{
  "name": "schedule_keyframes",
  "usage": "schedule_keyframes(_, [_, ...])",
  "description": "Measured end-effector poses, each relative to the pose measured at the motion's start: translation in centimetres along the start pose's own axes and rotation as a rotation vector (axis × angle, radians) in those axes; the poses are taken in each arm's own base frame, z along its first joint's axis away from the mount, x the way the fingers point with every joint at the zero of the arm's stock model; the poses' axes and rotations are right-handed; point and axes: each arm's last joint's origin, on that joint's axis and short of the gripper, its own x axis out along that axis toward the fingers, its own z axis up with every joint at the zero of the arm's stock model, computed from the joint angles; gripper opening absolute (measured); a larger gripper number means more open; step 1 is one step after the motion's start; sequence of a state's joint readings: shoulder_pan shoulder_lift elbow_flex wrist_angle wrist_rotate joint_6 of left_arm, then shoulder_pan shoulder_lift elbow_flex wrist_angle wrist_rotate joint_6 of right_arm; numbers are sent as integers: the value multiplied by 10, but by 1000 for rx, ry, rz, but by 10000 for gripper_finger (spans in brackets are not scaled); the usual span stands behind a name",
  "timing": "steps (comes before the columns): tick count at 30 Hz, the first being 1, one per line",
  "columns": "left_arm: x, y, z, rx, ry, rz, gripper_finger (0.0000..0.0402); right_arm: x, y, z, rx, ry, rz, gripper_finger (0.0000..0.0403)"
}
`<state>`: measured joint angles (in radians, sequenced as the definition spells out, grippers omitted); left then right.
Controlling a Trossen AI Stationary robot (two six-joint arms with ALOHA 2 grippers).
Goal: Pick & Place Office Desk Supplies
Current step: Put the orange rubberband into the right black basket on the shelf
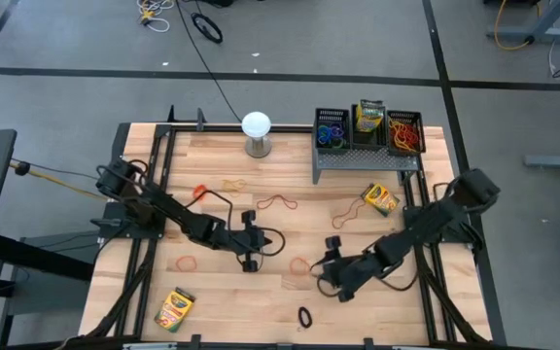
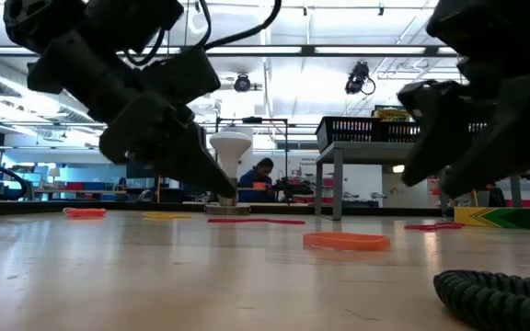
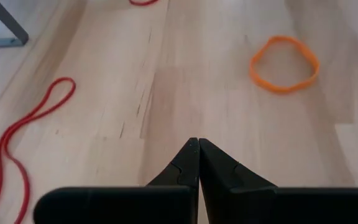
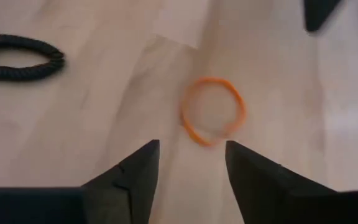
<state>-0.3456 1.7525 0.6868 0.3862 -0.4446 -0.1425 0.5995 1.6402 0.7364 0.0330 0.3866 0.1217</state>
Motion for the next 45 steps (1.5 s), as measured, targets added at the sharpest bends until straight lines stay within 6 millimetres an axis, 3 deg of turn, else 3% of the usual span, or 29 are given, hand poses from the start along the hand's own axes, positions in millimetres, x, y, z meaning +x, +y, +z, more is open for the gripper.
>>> schedule_keyframes(6, [1,0,-2,2,4,1,8,25,3,20,-131,57,33,178])
schedule_keyframes(12, [1,0,-1,-1,-1,0,8,46,-14,34,-152,162,68,147])
schedule_keyframes(16, [1,-1,-1,0,-1,-4,8,56,-24,33,-151,229,119,123])
schedule_keyframes(22, [1,0,-1,2,-2,0,8,62,-30,30,-140,270,165,82])
schedule_keyframes(27, [1,0,-1,2,-2,-3,8,59,-30,30,-156,276,168,18])
schedule_keyframes(32, [1,-1,-1,3,-2,-4,8,44,-33,35,-130,274,160,13])
schedule_keyframes(36, [1,0,-1,3,-3,2,8,20,-38,45,-91,256,143,4])
schedule_keyframes(45, [1,-1,0,-1,-10,-1,8,-55,-46,60,-31,186,59,3])
